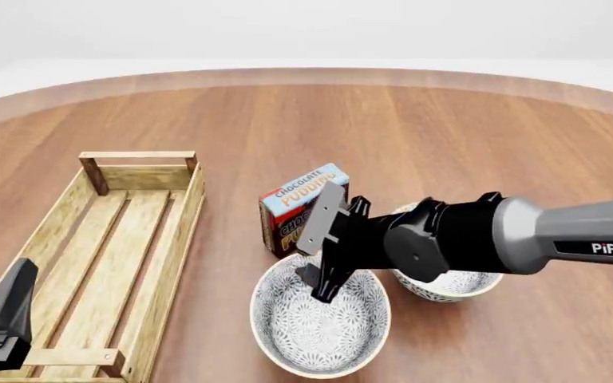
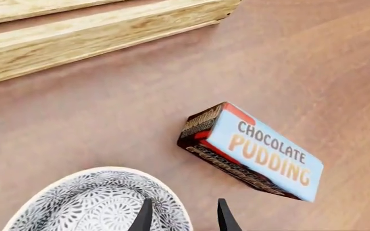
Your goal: Stack the left bowl on the right bowl and place them in the tray.
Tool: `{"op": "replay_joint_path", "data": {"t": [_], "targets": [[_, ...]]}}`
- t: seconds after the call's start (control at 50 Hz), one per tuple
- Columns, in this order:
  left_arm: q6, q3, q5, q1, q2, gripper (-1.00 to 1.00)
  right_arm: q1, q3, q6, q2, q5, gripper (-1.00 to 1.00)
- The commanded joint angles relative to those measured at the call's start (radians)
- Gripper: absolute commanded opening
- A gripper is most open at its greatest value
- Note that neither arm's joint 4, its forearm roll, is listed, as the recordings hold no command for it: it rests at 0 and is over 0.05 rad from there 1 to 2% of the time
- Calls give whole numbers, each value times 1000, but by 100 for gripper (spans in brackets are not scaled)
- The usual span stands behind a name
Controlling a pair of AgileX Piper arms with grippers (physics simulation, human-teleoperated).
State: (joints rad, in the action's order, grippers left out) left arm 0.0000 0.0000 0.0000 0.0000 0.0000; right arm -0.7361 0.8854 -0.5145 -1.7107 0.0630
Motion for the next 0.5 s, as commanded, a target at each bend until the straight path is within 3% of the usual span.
{"op": "replay_joint_path", "data": {"t": [0.02,0.5], "targets": [[0,0,0,0,0,100,0,-22,19,-20,-22,100],[0,0,0,0,0,100,18,-73,52,-43,-83,100]]}}
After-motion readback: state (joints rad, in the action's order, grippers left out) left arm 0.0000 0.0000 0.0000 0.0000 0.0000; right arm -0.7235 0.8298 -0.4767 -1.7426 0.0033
